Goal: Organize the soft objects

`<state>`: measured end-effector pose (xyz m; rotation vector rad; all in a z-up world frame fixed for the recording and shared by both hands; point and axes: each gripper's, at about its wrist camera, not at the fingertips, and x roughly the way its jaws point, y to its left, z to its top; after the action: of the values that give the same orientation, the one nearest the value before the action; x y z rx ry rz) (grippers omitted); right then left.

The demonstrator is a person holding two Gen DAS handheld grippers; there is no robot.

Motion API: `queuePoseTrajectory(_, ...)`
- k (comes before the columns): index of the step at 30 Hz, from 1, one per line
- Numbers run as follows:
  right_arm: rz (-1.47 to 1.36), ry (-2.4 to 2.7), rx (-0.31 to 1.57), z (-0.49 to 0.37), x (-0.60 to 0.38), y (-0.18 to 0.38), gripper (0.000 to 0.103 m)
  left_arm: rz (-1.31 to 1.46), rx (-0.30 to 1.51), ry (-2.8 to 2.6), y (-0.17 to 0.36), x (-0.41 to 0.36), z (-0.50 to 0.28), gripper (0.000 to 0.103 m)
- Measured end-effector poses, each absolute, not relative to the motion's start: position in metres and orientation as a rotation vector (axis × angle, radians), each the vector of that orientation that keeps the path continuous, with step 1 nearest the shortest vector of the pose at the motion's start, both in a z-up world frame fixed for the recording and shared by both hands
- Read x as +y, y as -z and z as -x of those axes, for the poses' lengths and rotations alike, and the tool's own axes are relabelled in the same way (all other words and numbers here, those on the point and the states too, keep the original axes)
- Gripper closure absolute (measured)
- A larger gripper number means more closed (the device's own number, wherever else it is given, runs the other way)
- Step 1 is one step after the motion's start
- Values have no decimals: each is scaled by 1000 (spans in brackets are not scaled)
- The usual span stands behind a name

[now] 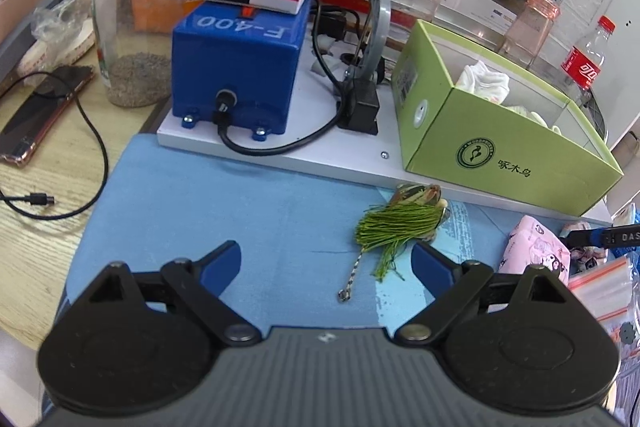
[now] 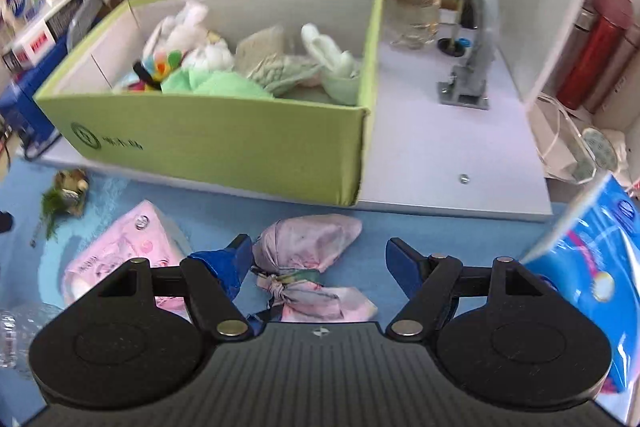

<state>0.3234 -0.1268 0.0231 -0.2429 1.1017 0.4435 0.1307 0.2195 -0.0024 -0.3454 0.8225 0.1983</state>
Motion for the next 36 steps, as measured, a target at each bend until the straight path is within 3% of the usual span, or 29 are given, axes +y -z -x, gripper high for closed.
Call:
queuePoseTrajectory(8, 108, -316, 1132, -325, -198, -17, 43, 340, 826, -196, 3, 222, -136, 10)
queuePoseTrajectory(14, 15, -326, 1006, -293, -223, -37, 43, 219, 845, -83, 1, 201, -159, 10)
queuePoseTrajectory(20, 118, -351, 975, -282, -219, -28, 43, 9, 899, 75, 17, 177, -190, 10)
queuePoseTrajectory(29, 135, -415, 1008, -294, -210, -6, 40, 54, 913, 76, 38, 171, -222, 10)
queuePoseTrajectory(36, 213, -430, 901, -279, -207, 0, 40, -40, 883, 69, 44, 148, -229, 10)
